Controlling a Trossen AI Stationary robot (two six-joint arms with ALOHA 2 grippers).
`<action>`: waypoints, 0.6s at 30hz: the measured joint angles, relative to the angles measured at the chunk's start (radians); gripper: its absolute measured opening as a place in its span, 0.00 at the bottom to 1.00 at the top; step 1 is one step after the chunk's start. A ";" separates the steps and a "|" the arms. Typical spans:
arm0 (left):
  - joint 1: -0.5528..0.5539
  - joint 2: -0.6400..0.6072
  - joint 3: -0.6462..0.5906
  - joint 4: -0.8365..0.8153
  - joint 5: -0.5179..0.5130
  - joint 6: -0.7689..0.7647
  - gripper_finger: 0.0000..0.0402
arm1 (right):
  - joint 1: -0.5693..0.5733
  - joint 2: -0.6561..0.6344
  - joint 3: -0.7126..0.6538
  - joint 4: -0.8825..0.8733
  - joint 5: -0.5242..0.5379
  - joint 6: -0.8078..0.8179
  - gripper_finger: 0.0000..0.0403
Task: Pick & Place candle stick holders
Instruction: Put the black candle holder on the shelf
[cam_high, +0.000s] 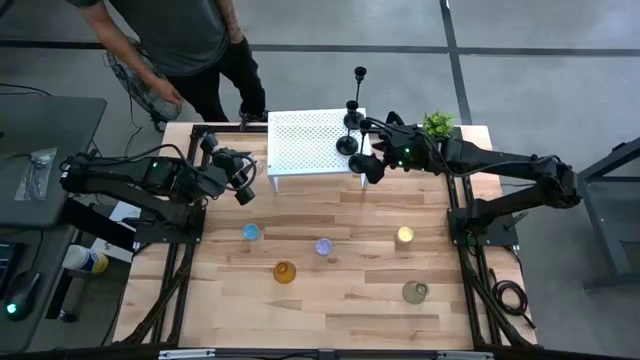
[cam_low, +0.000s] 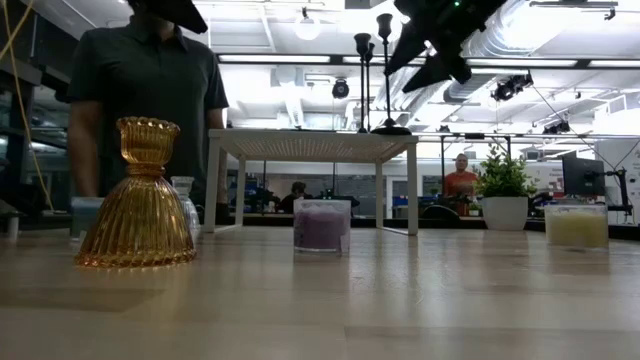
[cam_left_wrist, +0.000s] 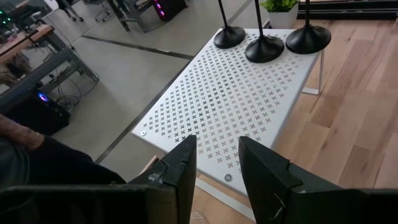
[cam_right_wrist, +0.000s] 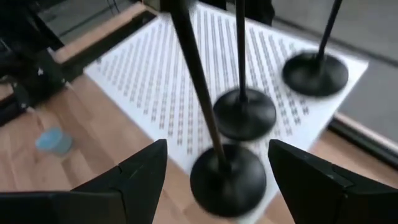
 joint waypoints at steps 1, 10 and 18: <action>0.000 0.000 0.000 0.000 0.000 0.000 0.29 | 0.000 -0.006 0.000 -0.023 -0.006 0.012 0.68; 0.000 0.000 0.000 0.000 0.000 0.000 0.29 | 0.051 -0.019 0.000 -0.198 -0.073 -0.017 0.64; 0.000 0.000 0.000 0.000 0.000 0.000 0.29 | 0.099 -0.003 0.000 -0.218 -0.055 -0.192 0.33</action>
